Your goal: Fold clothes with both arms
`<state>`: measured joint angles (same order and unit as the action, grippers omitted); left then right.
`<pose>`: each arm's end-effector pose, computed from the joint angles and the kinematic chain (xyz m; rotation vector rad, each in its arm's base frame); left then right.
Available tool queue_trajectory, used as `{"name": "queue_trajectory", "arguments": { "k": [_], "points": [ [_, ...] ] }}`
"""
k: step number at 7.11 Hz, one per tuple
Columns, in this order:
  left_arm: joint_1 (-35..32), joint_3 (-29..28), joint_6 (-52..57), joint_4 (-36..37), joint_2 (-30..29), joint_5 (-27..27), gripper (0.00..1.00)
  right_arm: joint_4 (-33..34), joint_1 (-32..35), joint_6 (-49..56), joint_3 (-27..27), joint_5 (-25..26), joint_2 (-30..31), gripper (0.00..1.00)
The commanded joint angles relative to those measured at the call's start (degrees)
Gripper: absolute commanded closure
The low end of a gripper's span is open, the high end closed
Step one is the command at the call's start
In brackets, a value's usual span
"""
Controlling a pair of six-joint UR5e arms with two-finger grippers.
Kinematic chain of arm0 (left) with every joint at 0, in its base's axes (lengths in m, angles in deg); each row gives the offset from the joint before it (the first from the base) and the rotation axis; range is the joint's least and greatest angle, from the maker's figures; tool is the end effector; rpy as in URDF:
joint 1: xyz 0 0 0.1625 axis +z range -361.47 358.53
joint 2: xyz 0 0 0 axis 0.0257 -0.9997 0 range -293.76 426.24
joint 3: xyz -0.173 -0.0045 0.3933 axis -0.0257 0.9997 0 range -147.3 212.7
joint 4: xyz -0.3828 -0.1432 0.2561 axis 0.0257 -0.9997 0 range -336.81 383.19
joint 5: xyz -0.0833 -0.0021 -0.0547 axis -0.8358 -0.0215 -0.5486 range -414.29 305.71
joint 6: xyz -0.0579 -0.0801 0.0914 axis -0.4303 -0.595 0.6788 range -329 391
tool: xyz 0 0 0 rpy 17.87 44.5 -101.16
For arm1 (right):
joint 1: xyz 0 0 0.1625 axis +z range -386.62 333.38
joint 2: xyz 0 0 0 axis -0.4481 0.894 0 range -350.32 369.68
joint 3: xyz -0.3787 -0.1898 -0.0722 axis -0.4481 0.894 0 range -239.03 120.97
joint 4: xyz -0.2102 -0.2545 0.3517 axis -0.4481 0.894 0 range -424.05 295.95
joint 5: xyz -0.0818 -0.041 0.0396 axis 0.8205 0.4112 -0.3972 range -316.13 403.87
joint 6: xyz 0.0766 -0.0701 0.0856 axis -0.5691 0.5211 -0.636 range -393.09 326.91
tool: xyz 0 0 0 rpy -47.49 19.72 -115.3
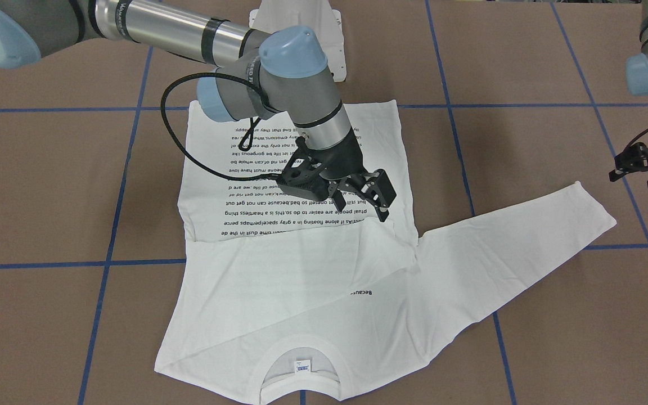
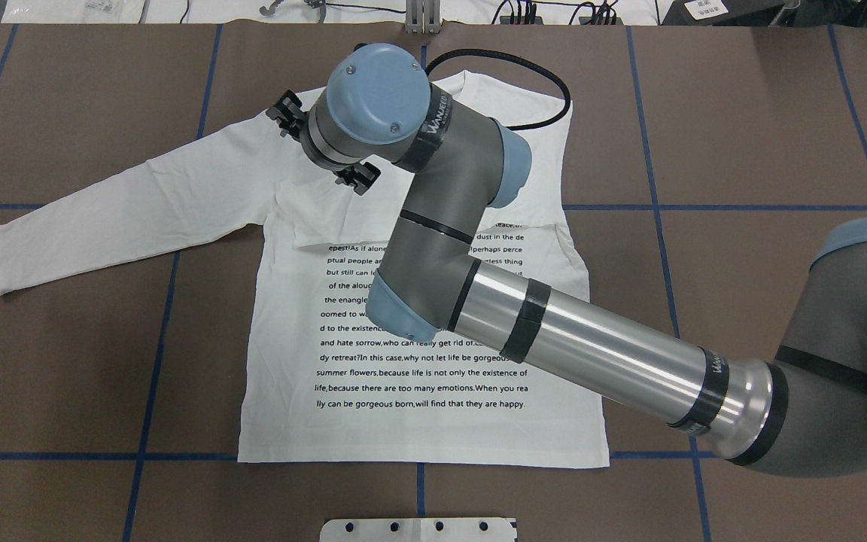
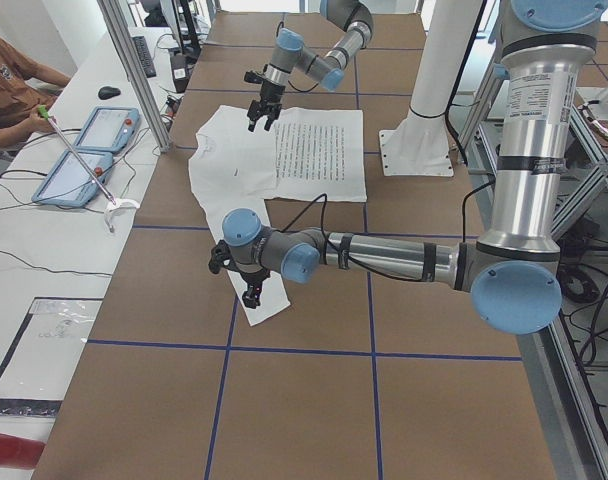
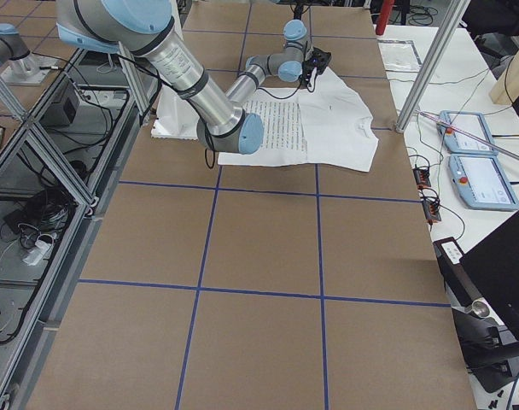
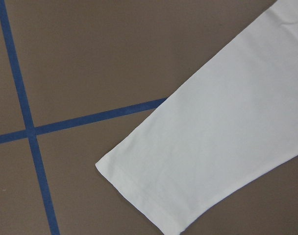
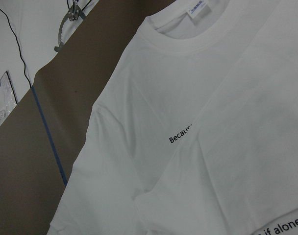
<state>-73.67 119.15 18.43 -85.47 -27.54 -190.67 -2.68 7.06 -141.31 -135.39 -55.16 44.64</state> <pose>0.1543 -0.5977 0.6450 0.0905 0.8568 0.2192 -0.6524 -0.5696 0.0539 0.0286 -1.2556 0.6910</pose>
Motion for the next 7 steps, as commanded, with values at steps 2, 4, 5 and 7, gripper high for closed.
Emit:
{"name": "queue_trajectory", "arguments": {
  "k": [2, 4, 5, 7],
  "points": [
    [0.48, -17.84, -0.09, -9.53, -7.02, 0.07, 0.18, 0.15, 0.08, 0.21, -1.6, -0.02, 1.86, 0.01],
    [3.27, -20.7, -0.27, -10.44, -8.52, 0.07, 0.2, 0.15, 0.08, 0.29, -1.6, -0.02, 2.12, 0.01],
    [3.9, -20.7, -0.18, -10.44, -8.52, 0.07, 0.2, 0.06, -0.01, 0.29, -1.6, 0.16, 2.39, 0.01],
    [4.7, -20.53, -0.01, -10.44, -8.44, -0.02, 0.3, 0.06, -0.01, 0.29, -1.69, 0.16, 2.48, 0.01]
  ]
}}
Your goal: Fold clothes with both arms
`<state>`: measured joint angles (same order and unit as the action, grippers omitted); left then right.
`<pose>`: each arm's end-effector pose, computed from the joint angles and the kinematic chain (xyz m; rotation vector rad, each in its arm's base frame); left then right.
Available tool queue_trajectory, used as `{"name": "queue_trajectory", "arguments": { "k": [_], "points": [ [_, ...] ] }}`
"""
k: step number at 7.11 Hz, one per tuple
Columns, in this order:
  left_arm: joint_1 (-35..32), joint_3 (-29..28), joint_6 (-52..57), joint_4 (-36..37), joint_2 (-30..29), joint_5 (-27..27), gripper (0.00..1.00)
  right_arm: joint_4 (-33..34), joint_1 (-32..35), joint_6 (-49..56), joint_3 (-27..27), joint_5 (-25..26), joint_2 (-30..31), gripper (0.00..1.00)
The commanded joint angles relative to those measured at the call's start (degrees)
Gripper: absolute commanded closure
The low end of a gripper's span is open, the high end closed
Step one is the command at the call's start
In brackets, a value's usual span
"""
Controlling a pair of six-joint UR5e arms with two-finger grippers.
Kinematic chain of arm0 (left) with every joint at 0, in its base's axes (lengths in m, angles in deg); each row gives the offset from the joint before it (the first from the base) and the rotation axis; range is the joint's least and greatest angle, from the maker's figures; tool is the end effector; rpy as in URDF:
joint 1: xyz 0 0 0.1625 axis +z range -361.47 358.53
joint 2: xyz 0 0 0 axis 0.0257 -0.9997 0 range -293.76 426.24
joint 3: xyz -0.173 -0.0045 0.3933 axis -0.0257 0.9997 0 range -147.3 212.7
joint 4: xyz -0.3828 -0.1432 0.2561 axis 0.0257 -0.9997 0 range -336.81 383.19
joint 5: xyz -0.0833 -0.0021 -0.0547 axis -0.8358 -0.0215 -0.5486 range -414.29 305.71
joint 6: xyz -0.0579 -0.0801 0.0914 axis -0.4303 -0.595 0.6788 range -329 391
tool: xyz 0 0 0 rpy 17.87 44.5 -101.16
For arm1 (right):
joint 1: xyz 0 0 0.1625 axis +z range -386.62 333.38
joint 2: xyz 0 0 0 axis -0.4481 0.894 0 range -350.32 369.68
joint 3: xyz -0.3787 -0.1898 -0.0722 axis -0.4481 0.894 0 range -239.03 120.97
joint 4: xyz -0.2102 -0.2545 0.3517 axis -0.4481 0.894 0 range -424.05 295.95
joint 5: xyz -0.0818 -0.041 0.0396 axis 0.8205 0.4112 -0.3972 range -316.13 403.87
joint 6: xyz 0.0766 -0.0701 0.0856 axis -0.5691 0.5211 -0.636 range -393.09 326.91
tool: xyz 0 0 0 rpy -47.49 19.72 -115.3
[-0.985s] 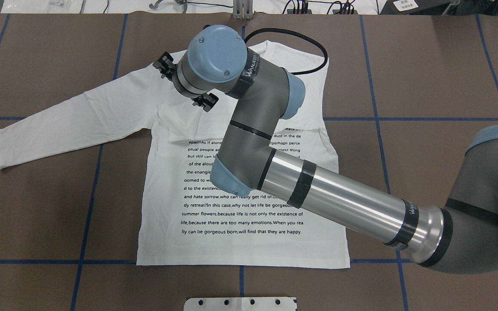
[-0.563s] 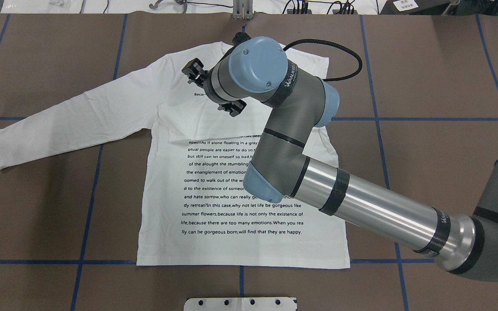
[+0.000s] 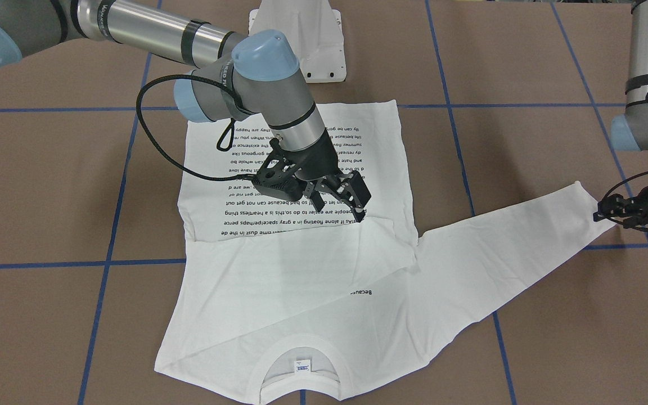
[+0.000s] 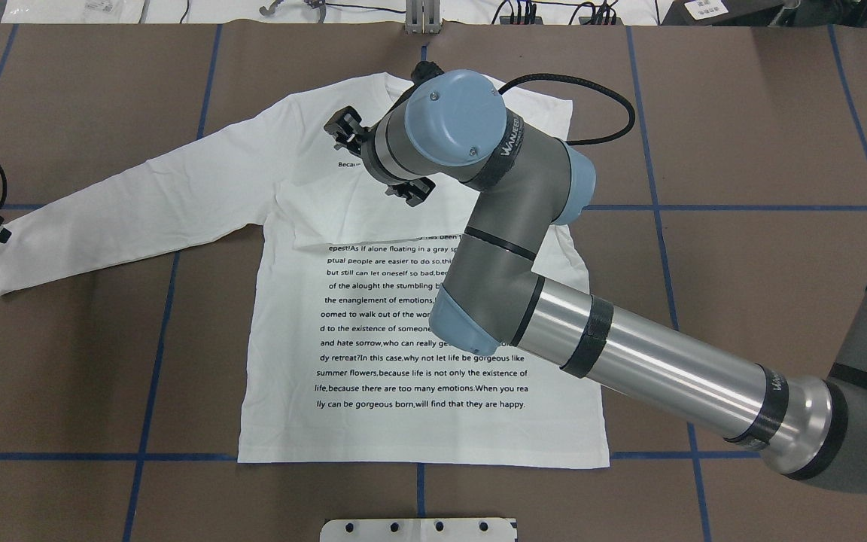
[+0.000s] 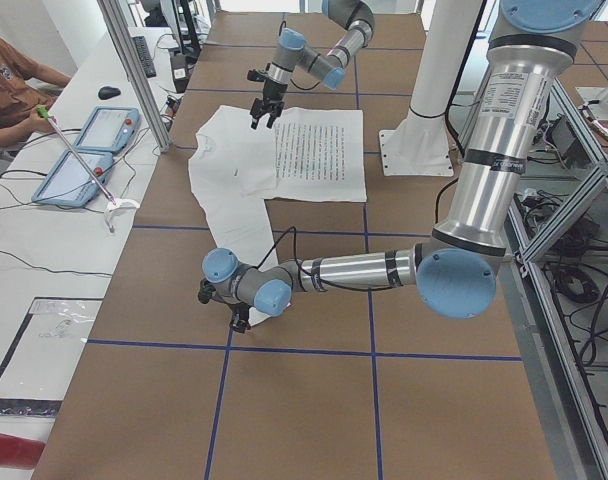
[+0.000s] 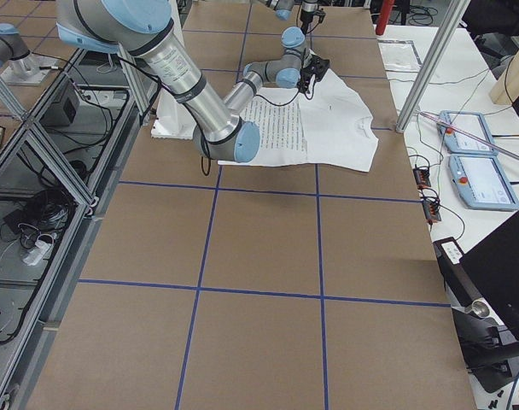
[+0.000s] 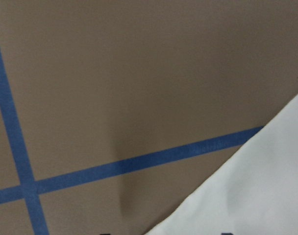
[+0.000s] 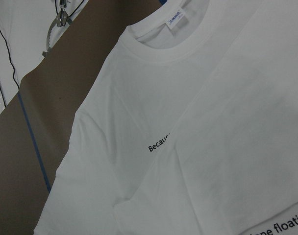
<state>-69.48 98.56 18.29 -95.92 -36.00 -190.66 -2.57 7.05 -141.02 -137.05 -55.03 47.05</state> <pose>0.2167 -0.6323 0.7373 0.0313 0.8536 0.2737 -0.6474 -0.5665 0.0755 0.0311 -1.2402 0.6919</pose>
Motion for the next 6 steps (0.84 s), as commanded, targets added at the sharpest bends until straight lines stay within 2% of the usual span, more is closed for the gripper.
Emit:
{"name": "queue_trajectory", "arguments": {
  "k": [1, 2, 5, 6],
  "points": [
    [0.51, 0.23, -0.29, 0.01, 0.2, -0.03, 0.59, 0.04, -0.01, 0.0, -0.03, 0.02, 0.07, 0.01],
    [0.6, -0.03, 0.05, 0.19, 0.2, 0.06, 1.0, 0.04, -0.1, -0.09, -0.03, 0.11, 0.07, 0.01],
    [0.51, 4.09, -0.47, 1.24, -1.1, -0.38, 1.0, -0.05, -0.01, 0.0, -0.64, -0.06, 0.68, 0.01],
    [0.42, 7.24, -0.91, 6.11, -3.29, -2.3, 1.0, -0.13, -0.01, -0.09, -3.61, -0.24, 2.95, 0.01]
  ]
}}
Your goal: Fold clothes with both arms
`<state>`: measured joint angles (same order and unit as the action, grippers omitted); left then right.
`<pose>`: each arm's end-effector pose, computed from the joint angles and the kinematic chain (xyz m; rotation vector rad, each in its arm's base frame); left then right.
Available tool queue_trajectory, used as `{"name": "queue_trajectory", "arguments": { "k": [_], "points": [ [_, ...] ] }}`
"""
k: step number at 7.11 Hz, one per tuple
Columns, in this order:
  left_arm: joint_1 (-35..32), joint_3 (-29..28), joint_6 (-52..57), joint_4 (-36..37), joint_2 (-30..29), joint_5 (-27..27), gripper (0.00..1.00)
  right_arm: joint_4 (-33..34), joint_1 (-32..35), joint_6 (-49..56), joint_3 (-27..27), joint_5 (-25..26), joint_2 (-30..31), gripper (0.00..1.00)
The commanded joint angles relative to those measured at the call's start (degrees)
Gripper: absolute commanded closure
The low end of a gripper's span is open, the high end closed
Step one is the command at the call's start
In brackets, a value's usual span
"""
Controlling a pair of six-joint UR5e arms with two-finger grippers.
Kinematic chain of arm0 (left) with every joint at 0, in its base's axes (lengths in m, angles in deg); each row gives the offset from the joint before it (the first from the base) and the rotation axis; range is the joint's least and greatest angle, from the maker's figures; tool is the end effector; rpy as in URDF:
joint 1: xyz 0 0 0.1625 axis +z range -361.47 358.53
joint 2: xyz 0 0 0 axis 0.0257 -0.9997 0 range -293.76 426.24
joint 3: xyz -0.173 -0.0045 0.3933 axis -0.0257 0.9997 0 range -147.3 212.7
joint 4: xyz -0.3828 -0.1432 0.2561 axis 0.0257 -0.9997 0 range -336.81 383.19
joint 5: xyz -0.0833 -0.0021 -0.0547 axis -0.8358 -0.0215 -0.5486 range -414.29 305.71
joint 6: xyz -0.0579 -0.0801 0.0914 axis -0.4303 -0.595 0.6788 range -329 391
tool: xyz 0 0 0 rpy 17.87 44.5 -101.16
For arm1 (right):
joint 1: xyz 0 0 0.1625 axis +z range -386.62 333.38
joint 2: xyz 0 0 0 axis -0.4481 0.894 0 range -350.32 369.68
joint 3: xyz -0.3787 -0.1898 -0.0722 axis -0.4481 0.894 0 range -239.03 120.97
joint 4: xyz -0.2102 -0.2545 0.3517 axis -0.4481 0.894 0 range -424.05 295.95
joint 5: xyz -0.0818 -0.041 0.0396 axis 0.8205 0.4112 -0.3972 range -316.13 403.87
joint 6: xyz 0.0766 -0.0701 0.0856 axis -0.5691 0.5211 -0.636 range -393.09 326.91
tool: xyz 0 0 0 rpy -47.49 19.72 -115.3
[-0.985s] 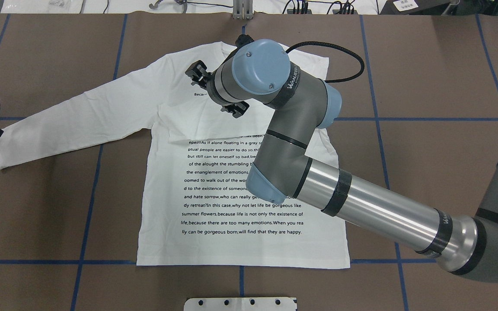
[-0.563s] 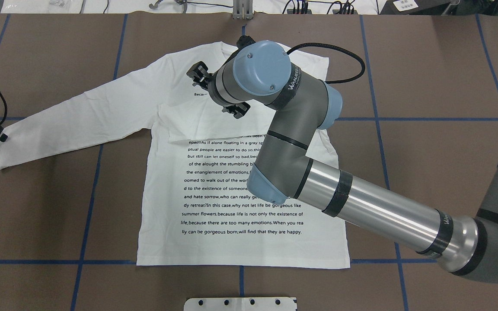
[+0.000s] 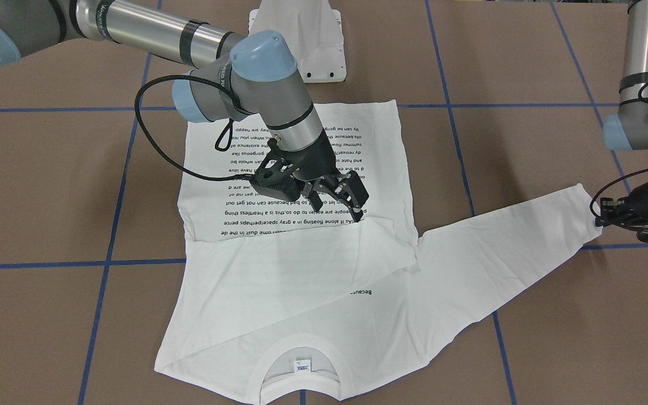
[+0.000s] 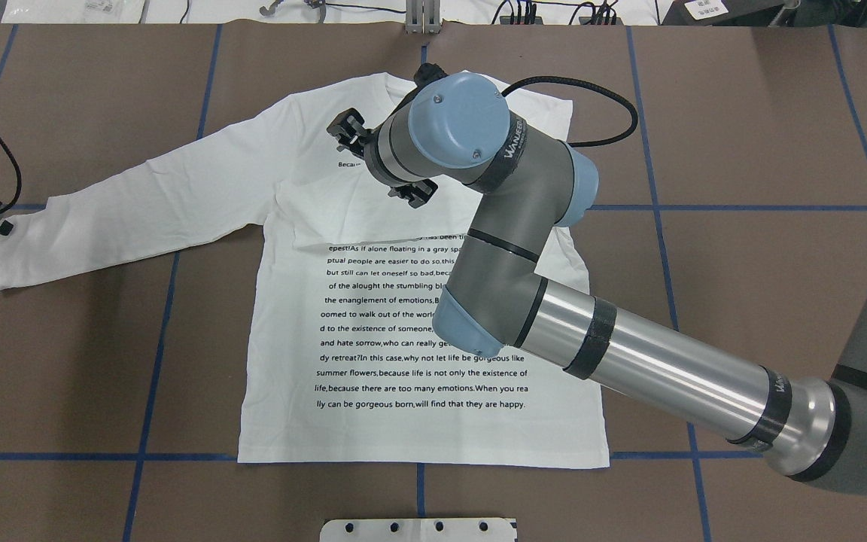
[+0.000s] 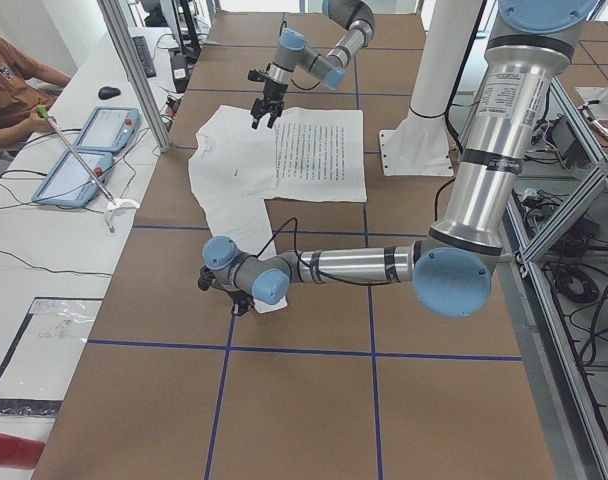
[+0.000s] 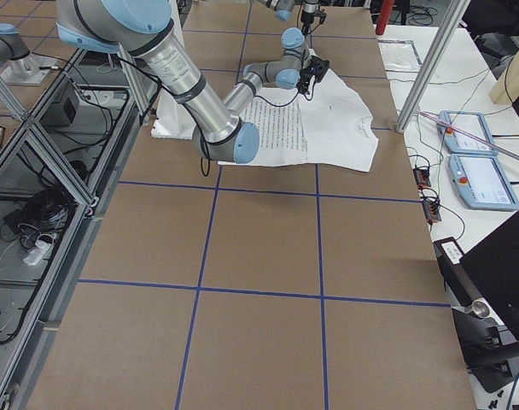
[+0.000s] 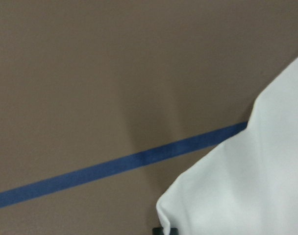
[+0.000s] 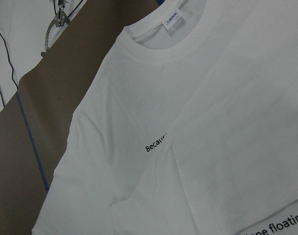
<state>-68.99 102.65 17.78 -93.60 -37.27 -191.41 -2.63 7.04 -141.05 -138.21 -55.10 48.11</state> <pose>0.2304 -0.6473 0.6846 0.0678 0.8793 0.2965 -0.6430 -0.5631 0.0807 0.0300 -1.2430 0.6907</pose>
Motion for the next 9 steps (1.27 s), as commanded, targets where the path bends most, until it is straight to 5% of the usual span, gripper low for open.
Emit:
{"name": "queue_trajectory", "arguments": {
  "k": [1, 3, 4, 6, 7, 9],
  "points": [
    [-0.07, 8.74, -3.62, 8.99, -3.43, -4.35, 1.0, -0.16, 0.27, 0.03, -7.61, -0.34, 6.35, 0.01],
    [2.8, 17.46, -25.15, 8.17, -7.64, -10.86, 1.0, -0.16, 3.85, 4.13, -14.4, -4.88, 14.26, 0.01],
    [8.66, 21.59, -35.2, 7.2, -8.97, -10.53, 1.0, -0.24, 7.96, 8.34, -17.3, -10.92, 18.91, 0.01],
    [16.94, 20.58, -53.41, 3.96, -20.0, -5.91, 1.0, -0.33, 16.66, 17.21, -19.35, -22.27, 27.1, 0.01],
    [20.11, 17.27, -60.89, -1.11, -25.71, -2.39, 1.0, -0.33, 19.14, 19.43, -20.31, -24.4, 29.74, 0.01],
    [24.07, 1.24, -73.31, -7.21, -43.86, 4.9, 1.0, -0.42, 20.75, 20.85, -22.33, -25.57, 33.71, 0.0]
  ]
}}
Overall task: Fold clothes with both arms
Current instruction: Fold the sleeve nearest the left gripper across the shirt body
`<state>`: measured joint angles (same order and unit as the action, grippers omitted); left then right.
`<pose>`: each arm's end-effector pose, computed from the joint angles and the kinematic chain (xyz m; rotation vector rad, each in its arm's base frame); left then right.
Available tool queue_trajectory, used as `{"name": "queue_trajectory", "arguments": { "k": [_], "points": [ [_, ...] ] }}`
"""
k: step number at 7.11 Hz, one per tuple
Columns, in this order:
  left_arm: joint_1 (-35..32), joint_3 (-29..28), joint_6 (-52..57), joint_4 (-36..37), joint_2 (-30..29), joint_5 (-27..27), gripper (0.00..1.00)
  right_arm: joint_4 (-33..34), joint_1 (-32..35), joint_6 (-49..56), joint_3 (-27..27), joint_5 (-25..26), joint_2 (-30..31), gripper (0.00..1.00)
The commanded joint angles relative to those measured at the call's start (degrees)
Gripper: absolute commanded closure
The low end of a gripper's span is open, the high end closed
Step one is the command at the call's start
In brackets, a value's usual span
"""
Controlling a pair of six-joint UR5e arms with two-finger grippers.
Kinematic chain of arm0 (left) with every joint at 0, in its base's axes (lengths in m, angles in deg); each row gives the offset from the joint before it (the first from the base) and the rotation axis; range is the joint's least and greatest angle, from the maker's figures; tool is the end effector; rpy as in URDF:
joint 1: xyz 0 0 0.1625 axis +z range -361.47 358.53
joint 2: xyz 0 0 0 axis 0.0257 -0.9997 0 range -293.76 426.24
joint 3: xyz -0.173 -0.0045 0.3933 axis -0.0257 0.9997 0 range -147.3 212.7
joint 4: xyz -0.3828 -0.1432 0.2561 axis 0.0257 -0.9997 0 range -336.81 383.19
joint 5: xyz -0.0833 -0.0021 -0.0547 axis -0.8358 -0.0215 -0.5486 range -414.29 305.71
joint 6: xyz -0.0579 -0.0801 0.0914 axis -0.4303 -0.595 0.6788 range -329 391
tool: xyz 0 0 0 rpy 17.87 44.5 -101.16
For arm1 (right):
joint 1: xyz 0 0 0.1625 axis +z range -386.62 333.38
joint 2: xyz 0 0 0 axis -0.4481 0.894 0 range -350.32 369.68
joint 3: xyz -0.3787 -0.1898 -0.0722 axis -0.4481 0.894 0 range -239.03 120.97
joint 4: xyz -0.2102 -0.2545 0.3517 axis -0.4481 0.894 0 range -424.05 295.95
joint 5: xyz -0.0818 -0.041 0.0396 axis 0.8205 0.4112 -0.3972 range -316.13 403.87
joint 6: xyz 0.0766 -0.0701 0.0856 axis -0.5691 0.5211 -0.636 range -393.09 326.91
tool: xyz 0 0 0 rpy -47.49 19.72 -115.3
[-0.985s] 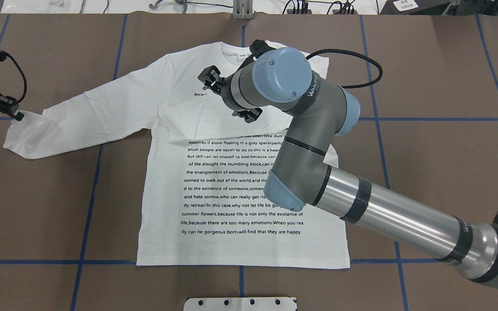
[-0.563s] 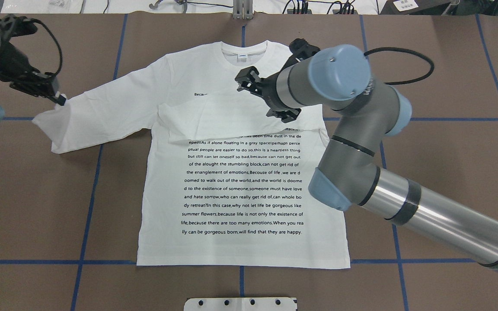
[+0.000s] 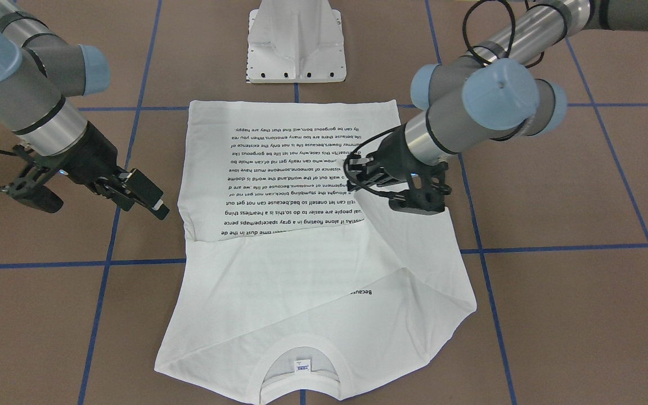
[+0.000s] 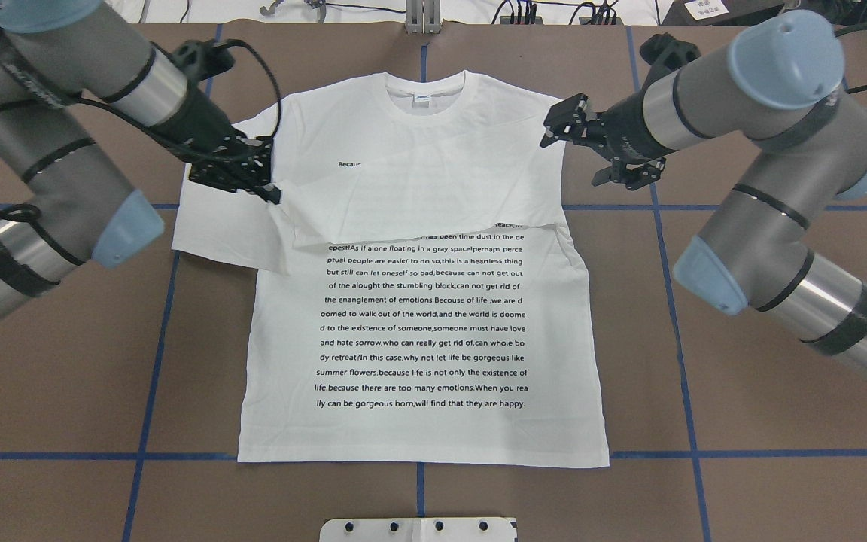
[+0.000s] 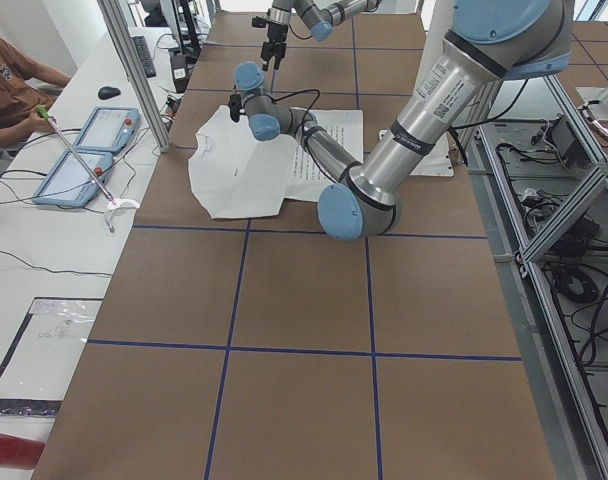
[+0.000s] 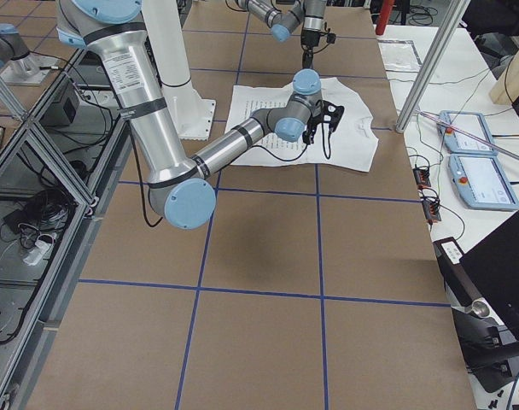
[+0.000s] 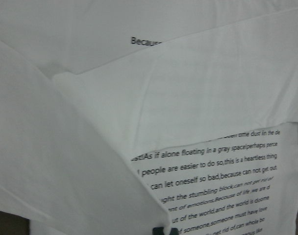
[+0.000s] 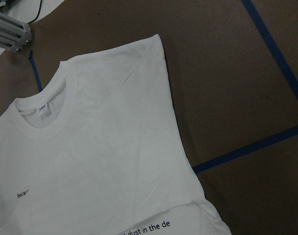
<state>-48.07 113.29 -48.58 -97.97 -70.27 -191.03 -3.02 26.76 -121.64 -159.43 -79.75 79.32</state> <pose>0.5269 -0.6085 0.1202 -0.0921 1.3112 -0.0522 -0.3673 -0.5927 0.2987 -0.0066 -1.1512 0.5002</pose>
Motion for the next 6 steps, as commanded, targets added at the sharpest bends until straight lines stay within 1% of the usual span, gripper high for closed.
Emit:
{"name": "queue_trajectory", "arguments": {
  "k": [1, 3, 4, 5, 6],
  "points": [
    [5.96, -10.96, -7.61, -3.03, -12.01, 8.65, 1.0, -0.03, 1.46, 3.89, -2.34, -0.92, 4.43, 0.0],
    [12.73, -13.08, -7.79, -6.88, -12.28, 18.31, 1.0, -0.03, 2.34, 6.71, -2.44, -0.83, 5.94, 0.0],
    [14.07, -14.13, -7.79, -8.73, -12.46, 19.4, 1.0, -0.03, 3.3, 6.81, -2.52, -1.1, 6.64, 0.0],
    [15.73, -16.23, -7.7, -11.27, -13.68, 22.19, 1.0, -0.03, 4.18, 8.38, -2.96, -1.88, 7.52, 0.0],
    [17.4, -20.69, -7.7, -13.39, -16.39, 26.22, 1.0, -0.03, 4.54, 9.01, -3.23, -2.5, 8.14, 0.0]
  ]
}}
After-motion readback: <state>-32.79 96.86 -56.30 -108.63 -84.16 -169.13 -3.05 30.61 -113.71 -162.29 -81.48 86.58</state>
